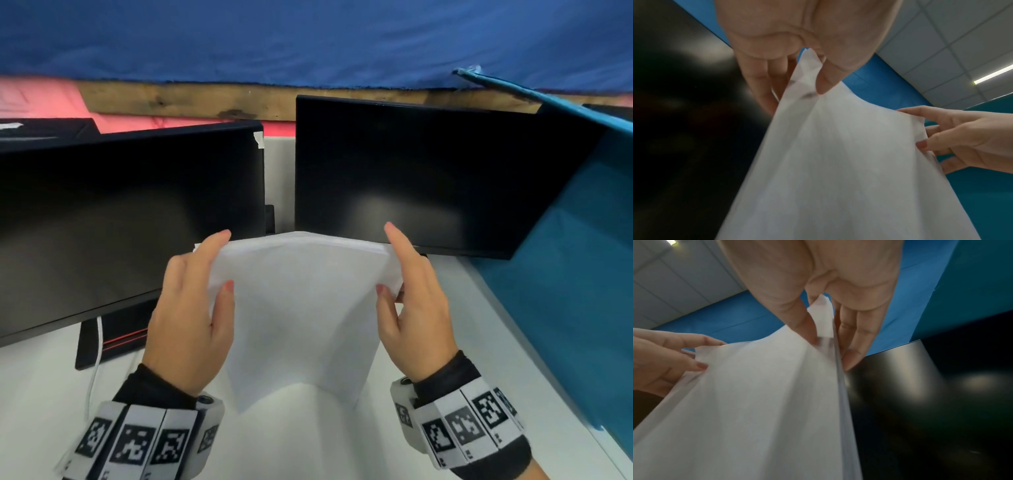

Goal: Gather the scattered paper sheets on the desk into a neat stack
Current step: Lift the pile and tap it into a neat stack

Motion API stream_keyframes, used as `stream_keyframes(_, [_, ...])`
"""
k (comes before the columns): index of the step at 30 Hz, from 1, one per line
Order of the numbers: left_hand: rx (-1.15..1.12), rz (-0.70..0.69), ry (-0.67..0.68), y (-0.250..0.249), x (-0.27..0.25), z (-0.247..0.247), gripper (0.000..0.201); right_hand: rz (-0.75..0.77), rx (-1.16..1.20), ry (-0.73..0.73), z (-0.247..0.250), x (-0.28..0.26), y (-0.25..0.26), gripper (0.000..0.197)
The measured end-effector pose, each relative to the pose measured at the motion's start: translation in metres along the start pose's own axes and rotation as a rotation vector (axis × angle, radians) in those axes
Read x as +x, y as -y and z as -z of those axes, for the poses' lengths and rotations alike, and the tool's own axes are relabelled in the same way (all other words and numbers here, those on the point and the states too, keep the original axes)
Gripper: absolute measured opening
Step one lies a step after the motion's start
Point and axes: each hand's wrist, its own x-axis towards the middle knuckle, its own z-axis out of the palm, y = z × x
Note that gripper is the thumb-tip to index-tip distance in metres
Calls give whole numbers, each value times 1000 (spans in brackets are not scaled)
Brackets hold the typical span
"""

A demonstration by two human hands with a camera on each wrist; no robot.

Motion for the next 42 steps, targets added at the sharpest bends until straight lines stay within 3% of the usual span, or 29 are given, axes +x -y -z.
stream_keyframes(5, [-8, -9, -35, 0, 1, 1, 38, -20, -4, 11, 3, 1, 2, 58])
stream_keyframes(7, [-111, -15, -56, 2, 1, 3, 38, -23, 85, -5, 5, 2, 1, 58])
stream_keyframes(10, [-531, 215, 40, 17, 4, 1, 66, -217, 532, 31, -2, 2, -6, 83])
stream_keyframes(12, [-622, 341, 200, 33, 1, -6, 63, -414, 757, 79, -12, -3, -18, 84])
stream_keyframes(14, [-597, 415, 344, 44, -7, -18, 34, -532, 711, 218, -24, -8, -28, 52])
stream_keyframes(16, [-554, 453, 404, 50, -17, -30, 22, -603, 633, 362, -37, -17, -36, 28])
stream_keyframes(18, [-523, 467, 351, 52, -24, -40, 22, -617, 594, 370, -47, -25, -42, 22])
stream_keyframes(20, [-531, 461, 293, 51, -27, -42, 22, -608, 592, 278, -50, -28, -44, 17])
stream_keyframes(23, [-530, 422, 265, 54, -30, -44, 22, -598, 606, 204, -50, -33, -44, 20])
stream_keyframes(30, [-406, 527, 369, 80, -68, -64, 16, -641, 462, 359, -65, -65, -63, 19])
stream_keyframes(34, [-352, 560, 283, 79, -74, -68, 23, -659, 431, 320, -68, -73, -63, 31])
stream_keyframes(37, [-380, 544, 249, 74, -66, -64, 28, -639, 456, 304, -66, -72, -60, 27])
stream_keyframes(42, [-334, 624, 474, 86, -69, -65, 11, -745, 495, 357, -64, -83, -63, 30])
